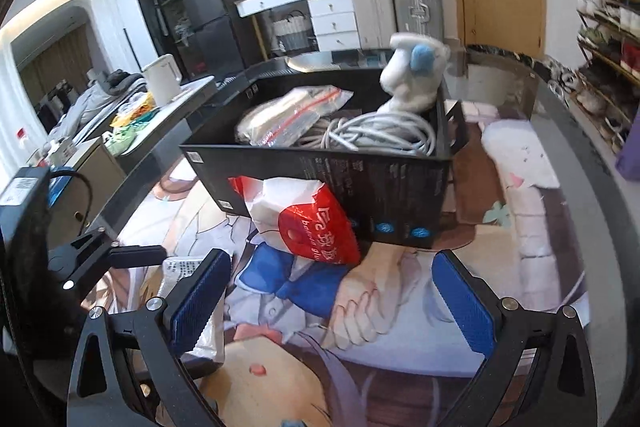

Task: Organize soft objects
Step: 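Move both open tools back toward the snack bag and medicine packet, then grasp the red-and-white snack bag with the right tool while the left tool grasps the white medicine packet, then carry the medicine packet with the left tool while the right tool carries the snack bag over the box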

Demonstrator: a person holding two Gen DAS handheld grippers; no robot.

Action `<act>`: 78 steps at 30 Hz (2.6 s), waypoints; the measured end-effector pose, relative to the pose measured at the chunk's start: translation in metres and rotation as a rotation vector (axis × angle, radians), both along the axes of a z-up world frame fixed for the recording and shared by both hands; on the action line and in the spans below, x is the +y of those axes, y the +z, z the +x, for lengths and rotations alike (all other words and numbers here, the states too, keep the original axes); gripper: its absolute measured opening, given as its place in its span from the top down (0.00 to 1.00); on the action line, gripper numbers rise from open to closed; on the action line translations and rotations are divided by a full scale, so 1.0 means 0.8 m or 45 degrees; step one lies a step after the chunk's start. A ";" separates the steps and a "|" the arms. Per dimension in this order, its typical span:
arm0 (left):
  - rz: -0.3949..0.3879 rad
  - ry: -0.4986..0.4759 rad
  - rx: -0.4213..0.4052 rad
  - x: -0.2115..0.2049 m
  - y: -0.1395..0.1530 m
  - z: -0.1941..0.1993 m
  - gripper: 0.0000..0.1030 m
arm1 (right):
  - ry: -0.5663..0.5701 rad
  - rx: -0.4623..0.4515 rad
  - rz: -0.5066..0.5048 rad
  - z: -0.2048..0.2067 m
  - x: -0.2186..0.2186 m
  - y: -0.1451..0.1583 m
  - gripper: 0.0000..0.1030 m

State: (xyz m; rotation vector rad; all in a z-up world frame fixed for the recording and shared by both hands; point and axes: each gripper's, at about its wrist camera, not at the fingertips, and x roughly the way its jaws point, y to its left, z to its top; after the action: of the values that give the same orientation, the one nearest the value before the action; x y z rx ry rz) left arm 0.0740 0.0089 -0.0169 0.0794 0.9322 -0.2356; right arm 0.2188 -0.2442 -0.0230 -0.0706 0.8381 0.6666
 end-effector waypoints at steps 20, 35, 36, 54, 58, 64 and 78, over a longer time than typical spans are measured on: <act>0.009 -0.036 0.002 0.011 0.001 -0.013 0.00 | -0.084 0.057 -0.032 0.011 0.055 -0.015 0.27; -0.120 0.168 0.058 0.020 0.010 0.005 0.00 | -0.065 -0.016 0.032 0.002 -0.018 0.014 0.48; -0.115 0.198 0.065 0.019 0.008 0.007 0.00 | -0.069 -0.029 0.027 0.002 -0.021 0.016 0.48; 0.014 0.257 -0.026 -0.003 0.005 0.004 0.44 | -0.092 -0.032 0.031 0.006 -0.036 0.020 0.48; 0.008 0.237 -0.046 -0.001 0.008 0.002 0.61 | -0.082 -0.040 0.036 0.004 -0.035 0.022 0.48; -0.025 0.199 -0.050 0.001 0.010 0.002 0.66 | -0.077 -0.050 0.036 0.003 -0.036 0.023 0.48; -0.138 0.153 -0.168 0.002 0.049 -0.011 0.66 | -0.068 -0.085 0.081 0.004 -0.049 0.037 0.48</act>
State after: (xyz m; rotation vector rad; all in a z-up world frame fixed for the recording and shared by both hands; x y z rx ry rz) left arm 0.0651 0.0103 0.0221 -0.0604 0.7886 -0.1673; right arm 0.2218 -0.2831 0.0064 -0.0127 0.7518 0.6370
